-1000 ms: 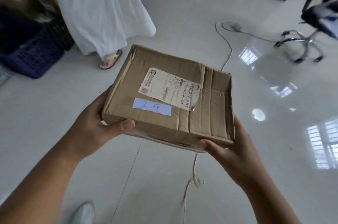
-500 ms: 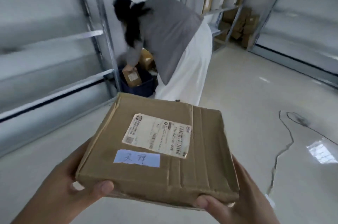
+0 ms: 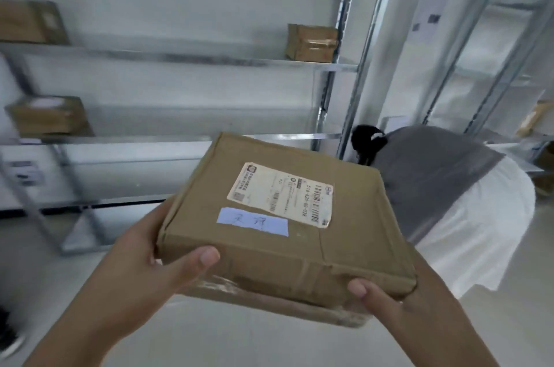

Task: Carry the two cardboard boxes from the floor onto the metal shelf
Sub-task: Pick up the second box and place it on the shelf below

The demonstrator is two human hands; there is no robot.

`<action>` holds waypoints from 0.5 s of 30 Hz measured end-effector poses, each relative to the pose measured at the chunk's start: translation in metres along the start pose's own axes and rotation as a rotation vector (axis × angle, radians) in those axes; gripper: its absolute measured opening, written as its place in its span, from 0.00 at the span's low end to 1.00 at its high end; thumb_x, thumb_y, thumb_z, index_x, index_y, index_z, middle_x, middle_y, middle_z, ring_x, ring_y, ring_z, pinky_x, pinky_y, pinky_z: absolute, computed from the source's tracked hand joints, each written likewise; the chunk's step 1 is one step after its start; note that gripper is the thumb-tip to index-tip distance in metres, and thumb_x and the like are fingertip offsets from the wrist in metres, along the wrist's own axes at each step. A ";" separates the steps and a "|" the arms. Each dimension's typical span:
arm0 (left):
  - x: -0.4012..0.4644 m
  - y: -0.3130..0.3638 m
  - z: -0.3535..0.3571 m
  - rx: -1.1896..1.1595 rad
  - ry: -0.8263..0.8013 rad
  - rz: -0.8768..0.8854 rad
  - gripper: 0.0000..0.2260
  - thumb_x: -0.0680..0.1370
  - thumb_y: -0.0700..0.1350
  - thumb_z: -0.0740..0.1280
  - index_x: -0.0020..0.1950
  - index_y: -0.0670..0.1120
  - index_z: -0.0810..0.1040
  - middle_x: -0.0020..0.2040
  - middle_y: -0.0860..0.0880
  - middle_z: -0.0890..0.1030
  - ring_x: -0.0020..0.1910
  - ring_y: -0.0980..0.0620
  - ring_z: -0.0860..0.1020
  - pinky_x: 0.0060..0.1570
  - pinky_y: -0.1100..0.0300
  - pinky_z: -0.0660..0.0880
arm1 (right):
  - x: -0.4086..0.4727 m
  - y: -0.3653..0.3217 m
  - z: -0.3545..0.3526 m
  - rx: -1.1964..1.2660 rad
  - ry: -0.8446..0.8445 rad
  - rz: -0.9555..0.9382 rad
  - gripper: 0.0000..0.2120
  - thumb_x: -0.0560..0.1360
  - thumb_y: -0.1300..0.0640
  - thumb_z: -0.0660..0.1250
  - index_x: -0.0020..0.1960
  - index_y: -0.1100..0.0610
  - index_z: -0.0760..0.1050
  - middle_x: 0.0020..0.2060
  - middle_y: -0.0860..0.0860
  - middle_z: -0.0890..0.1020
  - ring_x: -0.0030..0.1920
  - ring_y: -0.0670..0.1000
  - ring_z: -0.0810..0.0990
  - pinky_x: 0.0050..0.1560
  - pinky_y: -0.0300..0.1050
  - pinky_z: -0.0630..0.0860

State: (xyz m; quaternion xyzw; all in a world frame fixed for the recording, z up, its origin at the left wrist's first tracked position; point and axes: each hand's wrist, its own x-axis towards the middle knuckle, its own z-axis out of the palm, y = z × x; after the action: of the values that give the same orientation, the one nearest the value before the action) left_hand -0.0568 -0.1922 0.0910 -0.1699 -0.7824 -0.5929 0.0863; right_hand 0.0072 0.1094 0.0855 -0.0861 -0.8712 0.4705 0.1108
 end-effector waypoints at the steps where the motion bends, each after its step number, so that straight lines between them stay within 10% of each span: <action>1: 0.003 0.002 -0.011 -0.012 0.022 -0.011 0.23 0.57 0.59 0.78 0.47 0.78 0.80 0.44 0.65 0.89 0.40 0.69 0.86 0.38 0.76 0.77 | 0.008 -0.011 0.007 0.020 0.001 -0.017 0.36 0.46 0.28 0.69 0.54 0.25 0.67 0.49 0.26 0.78 0.49 0.27 0.75 0.46 0.24 0.68; 5: 0.013 0.007 -0.043 -0.038 0.091 -0.011 0.25 0.53 0.64 0.79 0.49 0.76 0.81 0.45 0.64 0.89 0.41 0.68 0.86 0.38 0.75 0.78 | 0.034 -0.045 0.022 0.039 -0.034 -0.112 0.34 0.51 0.28 0.70 0.57 0.25 0.71 0.49 0.13 0.75 0.50 0.16 0.73 0.45 0.22 0.70; 15: 0.051 0.024 -0.029 -0.015 0.187 0.006 0.32 0.52 0.71 0.80 0.56 0.73 0.81 0.52 0.60 0.90 0.47 0.61 0.88 0.41 0.70 0.81 | 0.097 -0.050 0.000 0.085 -0.087 -0.238 0.42 0.52 0.22 0.71 0.66 0.31 0.74 0.55 0.22 0.80 0.54 0.23 0.78 0.51 0.30 0.73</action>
State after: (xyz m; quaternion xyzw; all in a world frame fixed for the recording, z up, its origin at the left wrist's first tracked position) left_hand -0.0970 -0.2063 0.1379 -0.1168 -0.7658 -0.6120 0.1596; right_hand -0.0887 0.1069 0.1383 0.0429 -0.8585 0.4938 0.1314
